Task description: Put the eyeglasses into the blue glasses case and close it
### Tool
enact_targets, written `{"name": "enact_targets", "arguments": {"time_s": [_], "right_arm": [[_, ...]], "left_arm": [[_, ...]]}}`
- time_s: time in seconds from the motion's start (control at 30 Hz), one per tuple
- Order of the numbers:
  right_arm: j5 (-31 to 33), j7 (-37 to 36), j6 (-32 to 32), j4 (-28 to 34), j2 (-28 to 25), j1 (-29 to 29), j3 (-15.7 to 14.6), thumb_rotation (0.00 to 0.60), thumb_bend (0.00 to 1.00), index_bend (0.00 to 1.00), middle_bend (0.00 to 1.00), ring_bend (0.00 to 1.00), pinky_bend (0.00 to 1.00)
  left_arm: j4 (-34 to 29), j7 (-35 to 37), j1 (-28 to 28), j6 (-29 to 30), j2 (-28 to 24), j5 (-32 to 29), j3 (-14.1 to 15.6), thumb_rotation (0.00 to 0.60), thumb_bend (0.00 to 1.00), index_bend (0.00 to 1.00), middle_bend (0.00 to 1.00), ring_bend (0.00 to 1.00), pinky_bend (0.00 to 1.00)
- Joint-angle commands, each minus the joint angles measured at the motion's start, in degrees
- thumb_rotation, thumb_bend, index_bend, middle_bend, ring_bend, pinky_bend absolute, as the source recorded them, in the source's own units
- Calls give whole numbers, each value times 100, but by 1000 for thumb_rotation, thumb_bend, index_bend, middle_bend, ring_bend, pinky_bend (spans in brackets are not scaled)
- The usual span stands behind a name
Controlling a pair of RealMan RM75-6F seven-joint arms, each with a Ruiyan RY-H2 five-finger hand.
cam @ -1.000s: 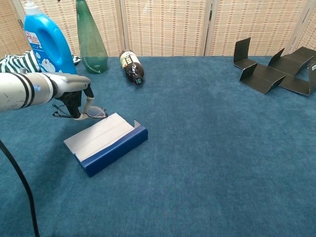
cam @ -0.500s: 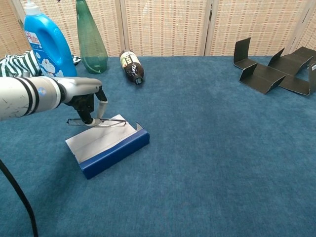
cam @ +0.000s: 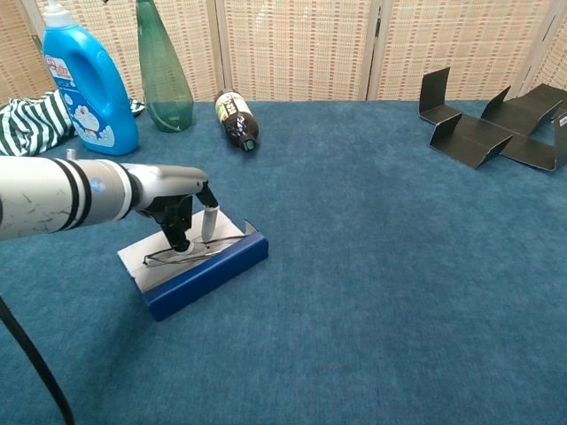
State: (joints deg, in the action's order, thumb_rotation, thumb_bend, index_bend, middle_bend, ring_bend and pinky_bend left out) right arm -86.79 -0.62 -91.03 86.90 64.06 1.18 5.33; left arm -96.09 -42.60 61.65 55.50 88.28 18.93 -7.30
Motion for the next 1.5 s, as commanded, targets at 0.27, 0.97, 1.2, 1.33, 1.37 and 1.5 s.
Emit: {"name": "enact_targets", "arguments": {"time_s": [0.27, 0.97, 1.2, 1.33, 1.37, 1.5], "right_arm": [[-33, -20, 52, -31, 31, 58, 11, 600, 270, 52, 319, 381, 253], [-70, -4, 0, -10, 47, 45, 1, 600, 270, 52, 325, 397, 254], [-78, -18, 8, -26, 59, 57, 2, 600, 270, 51, 327, 399, 254], [-80, -10, -4, -16, 55, 54, 4, 600, 270, 52, 328, 400, 254], [-78, -6, -2, -16, 57, 53, 2, 600, 270, 52, 328, 400, 254], [-69, -1, 9, -12, 67, 51, -4, 600, 270, 52, 329, 401, 254]], "left_arm": [[-642, 245, -101, 1, -578, 233, 35, 599, 406, 187, 1000, 975, 1000], [-956, 939, -169, -821, -1366, 868, 383, 60, 204, 315, 1000, 996, 1000], [-769, 1218, -224, -980, -1320, 934, 552, 0, 204, 321, 1000, 1000, 1000], [-722, 1276, -162, -1119, -1328, 833, 644, 0, 204, 319, 1000, 1000, 1000], [-716, 1280, -140, -1155, -1333, 808, 668, 0, 204, 318, 1000, 1000, 1000], [-754, 1305, -72, -1244, -1357, 809, 756, 0, 204, 324, 1000, 1000, 1000]]}}
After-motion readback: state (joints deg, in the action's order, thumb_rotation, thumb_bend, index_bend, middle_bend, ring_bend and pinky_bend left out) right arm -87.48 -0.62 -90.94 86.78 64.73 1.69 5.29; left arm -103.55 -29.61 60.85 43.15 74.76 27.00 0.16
